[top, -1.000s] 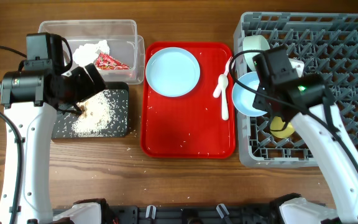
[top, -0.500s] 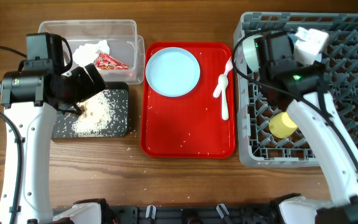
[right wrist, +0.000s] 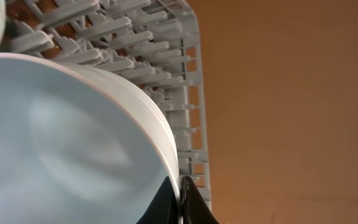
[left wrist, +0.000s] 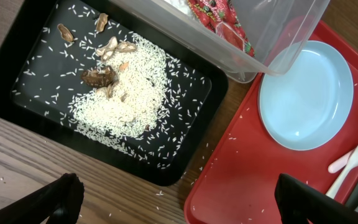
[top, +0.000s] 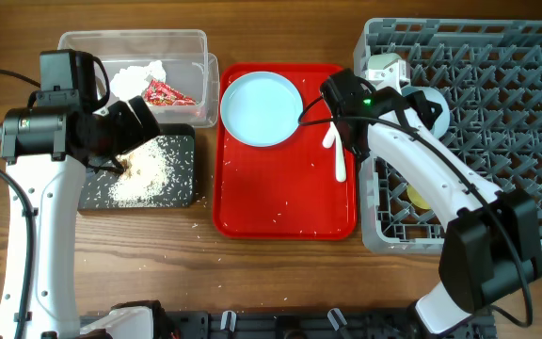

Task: Sort waste into correct bins and load items into the dishwasher rack
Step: 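Move the right gripper back over the light-blue plate on the red tray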

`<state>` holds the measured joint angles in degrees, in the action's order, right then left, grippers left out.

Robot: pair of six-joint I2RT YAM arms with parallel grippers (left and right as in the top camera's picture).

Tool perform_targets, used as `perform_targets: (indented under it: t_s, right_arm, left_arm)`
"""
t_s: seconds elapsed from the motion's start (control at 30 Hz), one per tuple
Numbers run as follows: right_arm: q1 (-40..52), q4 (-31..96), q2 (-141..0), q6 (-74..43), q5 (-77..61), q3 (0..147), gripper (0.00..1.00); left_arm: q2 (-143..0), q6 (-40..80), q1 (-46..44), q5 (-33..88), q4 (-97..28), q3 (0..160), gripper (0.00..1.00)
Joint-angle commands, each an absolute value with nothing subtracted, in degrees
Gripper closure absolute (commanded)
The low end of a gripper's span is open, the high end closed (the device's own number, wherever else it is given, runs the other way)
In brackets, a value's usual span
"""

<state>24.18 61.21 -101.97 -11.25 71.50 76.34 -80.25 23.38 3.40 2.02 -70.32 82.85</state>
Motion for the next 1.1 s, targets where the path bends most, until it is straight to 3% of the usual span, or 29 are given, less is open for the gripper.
perform_targets:
  t_s: [0.0, 0.6, 0.73, 0.8, 1.0, 1.07]
  right_arm:
    - [24.1, 61.9, -103.4, -10.4, 80.6, 76.4, 0.96]
    - [24.8, 60.9, -103.8, -5.9, 70.9, 76.4, 0.96]
    - [25.9, 60.9, -103.8, -2.5, 62.1, 76.4, 0.95]
    - [27.3, 61.1, -103.8, -2.3, 58.7, 76.4, 0.89]
    - [32.1, 62.3, -103.7, -2.4, 58.0, 76.4, 0.57]
    - [33.1, 62.6, -103.5, -2.5, 57.7, 76.5, 0.53]
  left_arm:
    - [-80.1, 22.7, 3.7, 2.5, -70.1, 83.1, 0.00]
    - [-80.1, 22.7, 3.7, 2.5, -70.1, 83.1, 0.00]
    - [-80.1, 22.7, 3.7, 2.5, -70.1, 83.1, 0.00]
    - [-80.1, 22.7, 3.7, 2.5, -70.1, 83.1, 0.00]
    - [-80.1, 22.7, 3.7, 2.5, -70.1, 83.1, 0.00]
    - [-80.1, 22.7, 3.7, 2.5, -70.1, 83.1, 0.00]
